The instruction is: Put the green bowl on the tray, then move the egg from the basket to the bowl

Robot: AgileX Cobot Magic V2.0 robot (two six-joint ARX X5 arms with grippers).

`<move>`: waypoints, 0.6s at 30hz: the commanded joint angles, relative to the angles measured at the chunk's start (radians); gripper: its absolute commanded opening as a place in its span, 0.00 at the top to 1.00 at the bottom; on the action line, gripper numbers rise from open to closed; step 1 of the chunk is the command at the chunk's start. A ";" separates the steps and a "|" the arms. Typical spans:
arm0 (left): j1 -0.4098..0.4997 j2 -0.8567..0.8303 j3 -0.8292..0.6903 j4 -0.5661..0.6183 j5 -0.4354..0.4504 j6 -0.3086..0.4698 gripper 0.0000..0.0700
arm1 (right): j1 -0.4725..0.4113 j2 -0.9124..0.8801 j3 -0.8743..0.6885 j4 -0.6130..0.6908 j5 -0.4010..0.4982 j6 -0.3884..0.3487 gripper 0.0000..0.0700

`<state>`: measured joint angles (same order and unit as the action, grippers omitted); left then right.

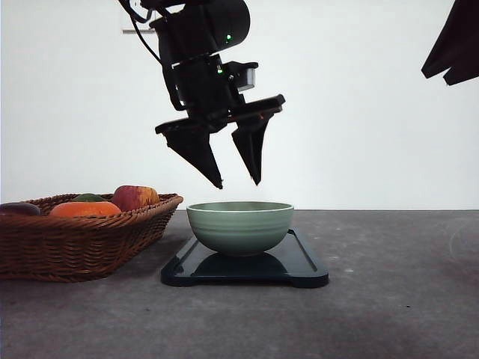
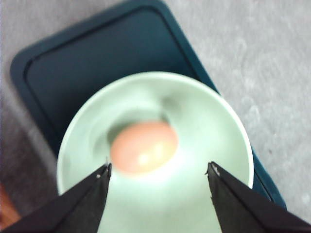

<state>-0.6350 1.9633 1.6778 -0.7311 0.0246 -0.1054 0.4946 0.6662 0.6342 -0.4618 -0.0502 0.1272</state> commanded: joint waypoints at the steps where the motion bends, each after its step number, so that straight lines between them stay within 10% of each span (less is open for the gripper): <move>1: -0.006 -0.018 0.012 0.003 -0.002 0.005 0.44 | 0.005 0.005 0.005 0.000 0.002 -0.001 0.73; 18: 0.024 -0.528 -0.588 0.266 -0.003 -0.031 0.44 | 0.005 0.005 0.005 -0.043 0.001 -0.001 0.73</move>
<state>-0.6098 1.4535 1.1049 -0.4760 0.0246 -0.1212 0.4946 0.6662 0.6342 -0.5117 -0.0498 0.1273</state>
